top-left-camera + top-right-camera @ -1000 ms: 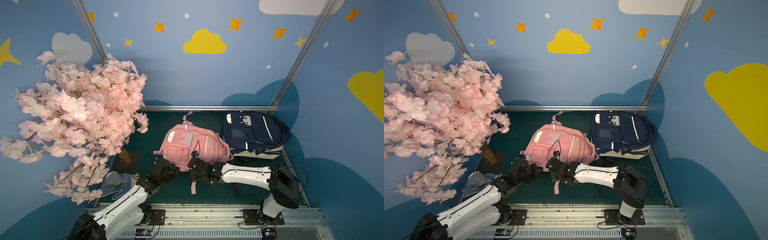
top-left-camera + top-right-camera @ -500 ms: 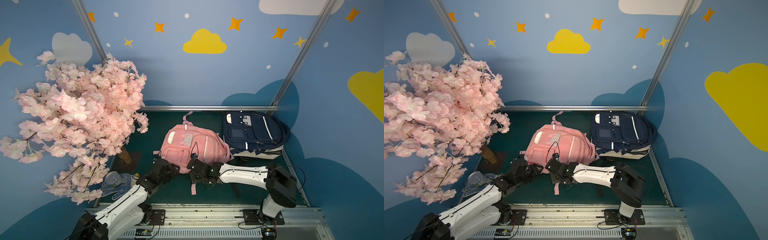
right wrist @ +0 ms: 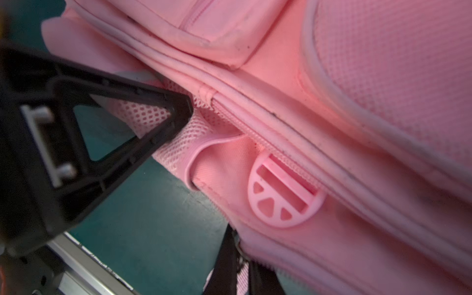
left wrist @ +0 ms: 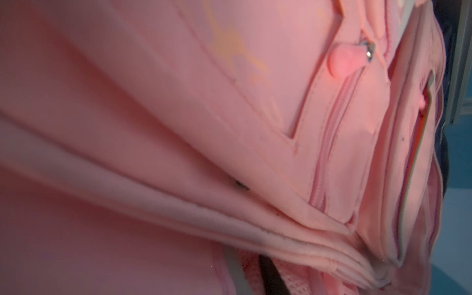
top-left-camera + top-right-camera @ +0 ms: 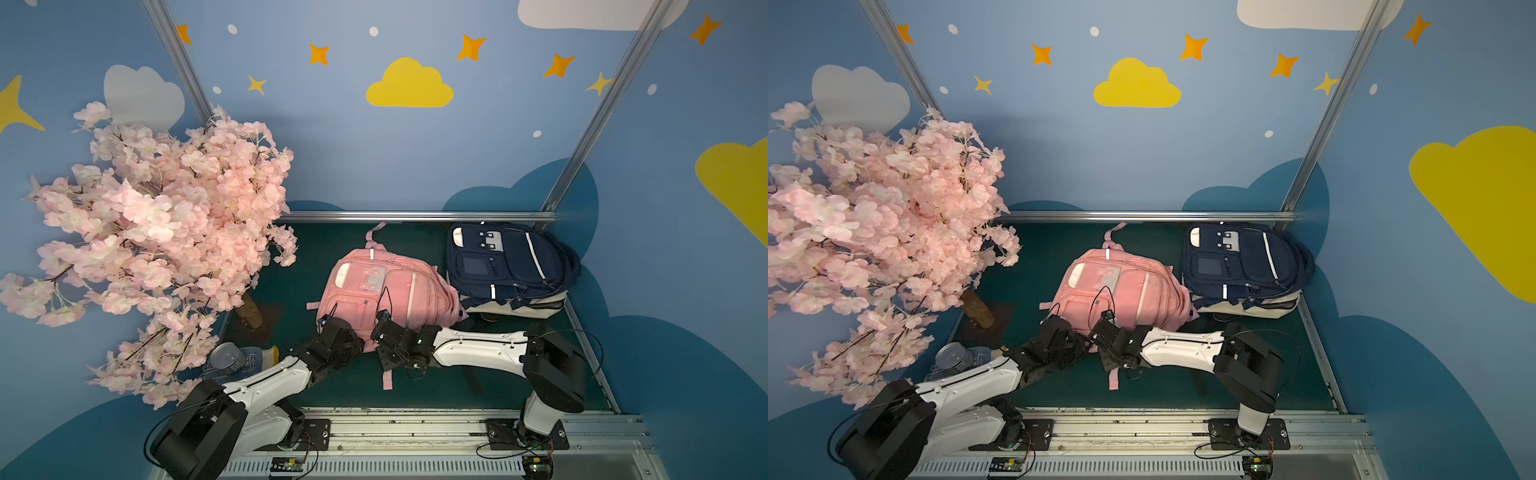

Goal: Zip up the backpack
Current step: Zip the zipper on the backpack.

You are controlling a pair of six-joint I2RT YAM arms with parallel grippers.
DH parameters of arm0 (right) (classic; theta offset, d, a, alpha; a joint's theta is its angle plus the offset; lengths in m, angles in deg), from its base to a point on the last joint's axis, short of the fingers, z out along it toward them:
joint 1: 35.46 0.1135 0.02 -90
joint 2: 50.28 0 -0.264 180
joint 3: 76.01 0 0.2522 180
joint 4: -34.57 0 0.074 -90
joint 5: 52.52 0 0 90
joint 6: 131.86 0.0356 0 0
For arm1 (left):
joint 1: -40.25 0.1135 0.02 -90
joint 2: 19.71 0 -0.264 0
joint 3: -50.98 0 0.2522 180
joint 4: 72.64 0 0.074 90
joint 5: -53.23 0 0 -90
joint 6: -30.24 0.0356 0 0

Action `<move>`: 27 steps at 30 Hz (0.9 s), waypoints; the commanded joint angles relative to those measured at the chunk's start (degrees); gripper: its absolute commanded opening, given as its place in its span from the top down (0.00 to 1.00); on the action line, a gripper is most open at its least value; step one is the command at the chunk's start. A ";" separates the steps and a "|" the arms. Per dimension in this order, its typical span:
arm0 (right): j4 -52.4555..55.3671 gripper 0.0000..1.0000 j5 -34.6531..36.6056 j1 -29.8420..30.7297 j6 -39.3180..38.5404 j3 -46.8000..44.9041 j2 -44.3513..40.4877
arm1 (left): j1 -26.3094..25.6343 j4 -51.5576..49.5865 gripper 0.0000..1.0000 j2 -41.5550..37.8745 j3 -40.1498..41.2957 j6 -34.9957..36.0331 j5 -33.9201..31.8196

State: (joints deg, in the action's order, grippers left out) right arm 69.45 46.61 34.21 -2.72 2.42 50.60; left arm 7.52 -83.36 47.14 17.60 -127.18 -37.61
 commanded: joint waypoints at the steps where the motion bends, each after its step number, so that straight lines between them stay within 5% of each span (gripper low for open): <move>1: 3.01 1.00 -1.96 0.40 -0.34 1.96 0.28 | 0.47 1.71 0.83 1.25 -2.53 1.30 -1.40; 9: 4.31 1.00 -6.99 -4.39 3.18 0.69 4.38 | 0.32 1.22 0.97 0.77 -4.52 0.99 -0.65; 21: 5.29 0.74 -5.81 -5.22 4.53 1.78 6.26 | -0.83 1.26 0.97 1.09 -4.34 0.09 -1.09; 24: 5.41 0.77 -5.11 -4.85 4.25 2.11 6.19 | -0.83 1.43 0.97 1.38 -4.40 0.12 -1.09; 27: 5.57 0.95 -4.18 -4.41 3.85 2.48 6.04 | -0.77 1.53 0.97 1.58 -4.33 0.14 -1.09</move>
State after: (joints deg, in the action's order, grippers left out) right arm 71.95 39.96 29.44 0.99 3.53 56.09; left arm 7.09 -85.02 48.65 15.57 -127.79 -38.70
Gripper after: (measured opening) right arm 0.078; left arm 0.071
